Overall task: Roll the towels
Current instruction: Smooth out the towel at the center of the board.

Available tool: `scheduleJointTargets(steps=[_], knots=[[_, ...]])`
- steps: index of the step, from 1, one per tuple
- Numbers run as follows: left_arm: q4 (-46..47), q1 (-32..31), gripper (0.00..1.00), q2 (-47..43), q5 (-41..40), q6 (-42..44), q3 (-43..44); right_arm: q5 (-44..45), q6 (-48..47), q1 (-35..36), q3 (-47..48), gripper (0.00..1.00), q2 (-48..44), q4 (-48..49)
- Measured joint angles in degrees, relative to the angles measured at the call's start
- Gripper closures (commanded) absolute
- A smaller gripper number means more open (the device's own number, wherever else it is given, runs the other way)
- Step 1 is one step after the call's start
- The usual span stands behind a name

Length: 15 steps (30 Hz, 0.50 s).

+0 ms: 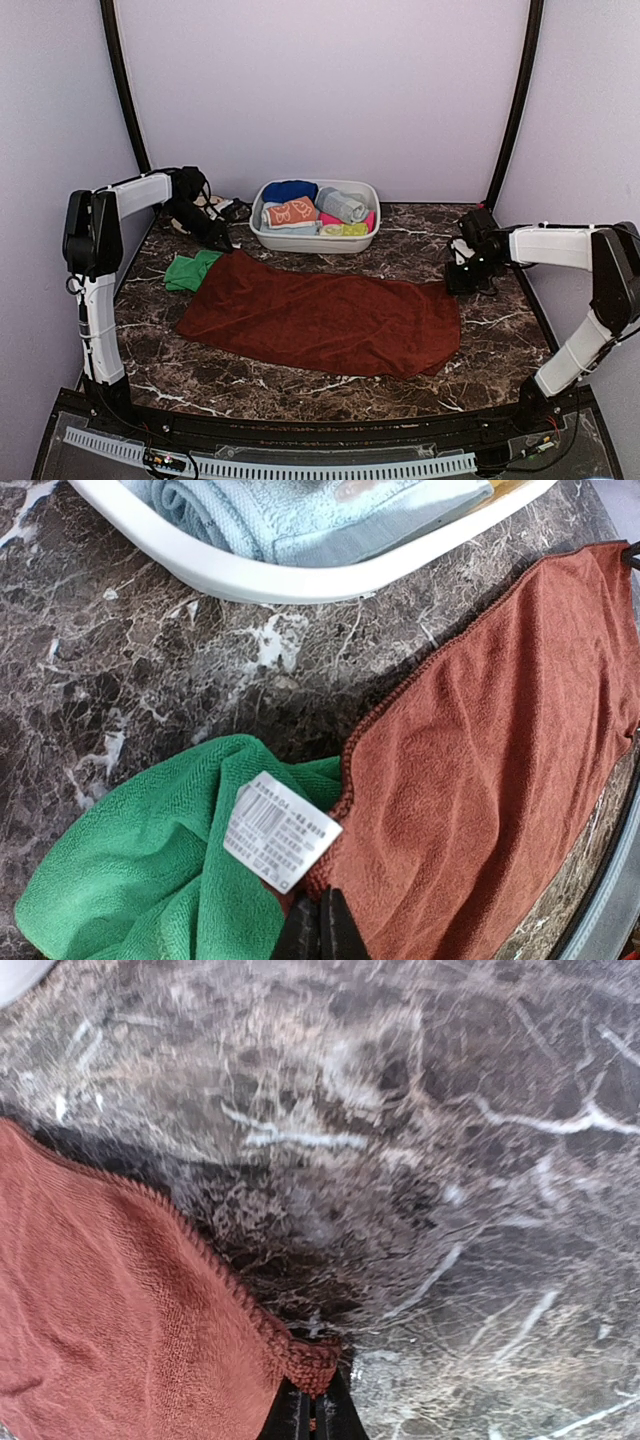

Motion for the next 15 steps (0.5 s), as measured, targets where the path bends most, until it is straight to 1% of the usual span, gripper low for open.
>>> scheduleJointTargets(steps=[3,6,15], knots=[[-0.26,0.33,1.00,-0.83,-0.26,0.28,-0.24,0.00,-0.48,-0.63,0.81,1.00,-1.09,-0.72],[-0.55,0.55,1.00,-3.85,-0.83,1.11,-1.73,-0.26,-0.94,-0.96,1.62,1.00,-1.95,-1.77],[-1.07,1.16,1.00,-22.23,-2.62,5.53,-9.66,-2.34,-1.75,-1.03,2.10,1.00,-7.19,-4.17]])
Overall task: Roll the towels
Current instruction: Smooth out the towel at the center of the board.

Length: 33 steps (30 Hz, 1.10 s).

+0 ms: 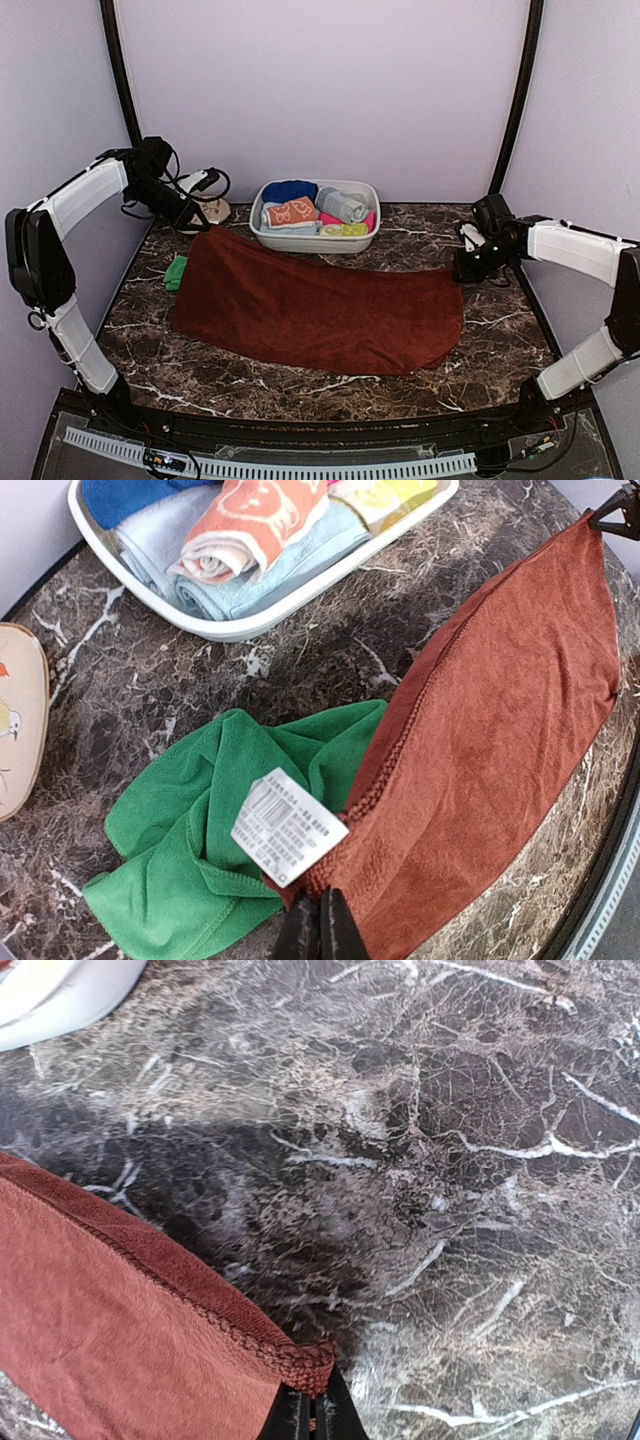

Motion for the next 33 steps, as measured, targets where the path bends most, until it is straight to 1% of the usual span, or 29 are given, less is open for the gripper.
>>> scheduleJointTargets(steps=[4,8,13,18,22,28,33], knots=[[-1.44,-0.02,1.00,-5.68,-0.50,1.90,-1.36,-0.48,0.00,0.00,0.02,1.00,-4.35,-2.23],[-4.42,-0.02,1.00,-11.10,-1.11,3.85,-1.38,-1.33,0.00,0.00,0.98,1.00,-11.50,-5.95],[-9.29,-0.02,1.00,-20.55,-2.23,6.51,-1.25,-2.60,0.09,0.00,3.89,1.00,-21.29,-10.97],[-14.14,-0.02,1.00,-29.70,-2.86,8.94,-0.39,-3.67,0.28,0.00,6.73,1.00,-27.67,-16.65],[-18.16,-0.02,1.00,-35.76,-3.45,11.08,0.26,-3.89,0.37,0.00,8.52,1.00,-30.38,-22.05],[-23.32,-0.02,1.00,-41.16,-4.13,13.75,3.50,-3.82,0.46,0.00,16.00,1.00,-32.50,-29.88],[-24.33,-0.02,1.00,-43.43,-4.48,14.93,2.08,-3.80,0.57,0.00,17.73,1.00,-32.87,-31.43]])
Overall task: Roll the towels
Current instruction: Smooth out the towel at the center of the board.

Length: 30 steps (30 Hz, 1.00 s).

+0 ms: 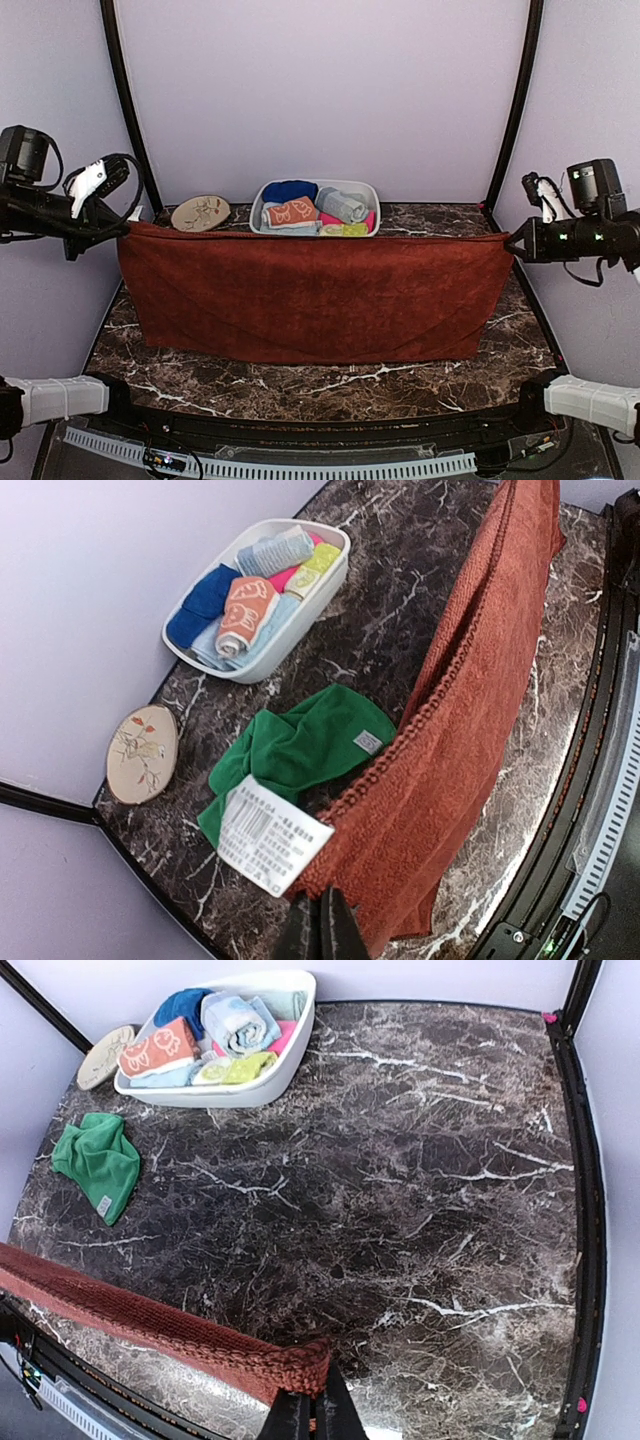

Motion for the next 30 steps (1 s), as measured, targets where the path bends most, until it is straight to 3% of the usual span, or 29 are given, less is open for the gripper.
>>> scheduleJointTargets(steps=[7,12,20,30], knots=[[7.52,0.00,1.00,1.14,-2.32,-0.35,-17.40,0.15,0.63,0.00,-9.42,1.00,5.79,5.16],[20.24,0.00,1.00,10.75,-5.57,-2.16,-28.85,0.59,0.61,0.00,-13.73,1.00,16.85,13.90],[37.53,0.00,1.00,24.92,-8.76,-5.07,-33.09,1.88,-0.92,0.00,-12.13,1.00,30.38,25.57],[49.05,0.02,1.00,26.71,-10.12,-6.23,-36.15,3.89,-1.79,0.00,-11.67,1.00,34.82,30.47]])
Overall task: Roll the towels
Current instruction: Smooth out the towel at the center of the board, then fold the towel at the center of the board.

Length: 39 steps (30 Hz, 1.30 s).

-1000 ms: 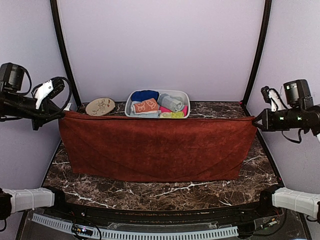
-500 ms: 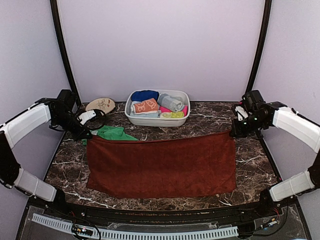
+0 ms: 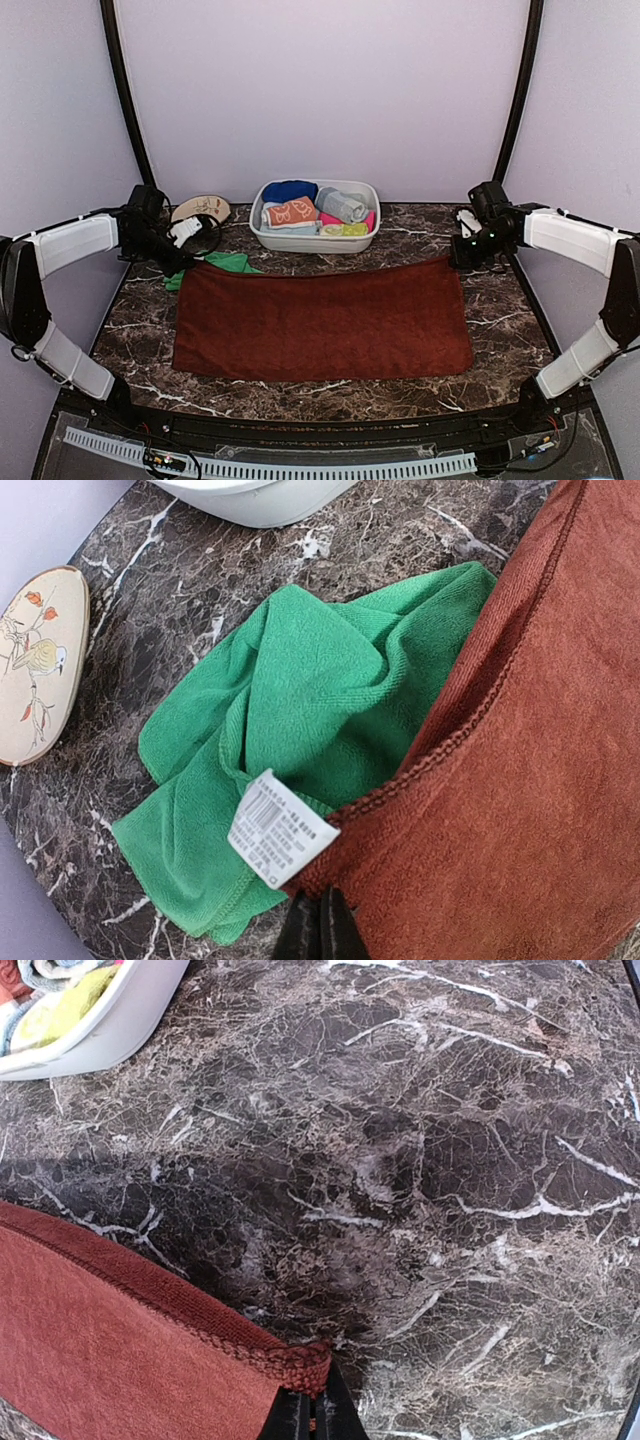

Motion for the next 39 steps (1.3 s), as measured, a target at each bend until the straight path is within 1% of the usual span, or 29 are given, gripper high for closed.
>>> scheduleJointTargets(steps=[7,13,17,22,29,39], knots=[[2.29,0.11,1.00,-2.38,-1.38,1.33,-4.31,1.88,0.20,0.00,-1.11,1.00,-0.28,0.37],[1.73,0.11,1.00,-8.31,-0.85,3.04,-6.71,2.78,1.81,0.00,-5.46,1.00,-5.40,-1.11],[0.02,0.11,1.00,-11.78,1.05,3.93,-7.37,2.78,4.39,0.00,-8.57,1.00,-10.40,-1.81],[-2.10,0.11,1.00,-15.23,3.54,5.25,-10.54,2.78,7.98,0.94,-12.00,1.00,-14.34,-3.30],[-7.13,0.11,1.00,-18.64,6.78,8.22,-13.92,3.28,12.90,3.93,-15.17,1.00,-17.40,-5.07],[-10.29,0.11,1.00,-22.99,7.04,11.85,-16.96,5.18,18.51,7.52,-17.16,1.00,-19.30,-6.97]])
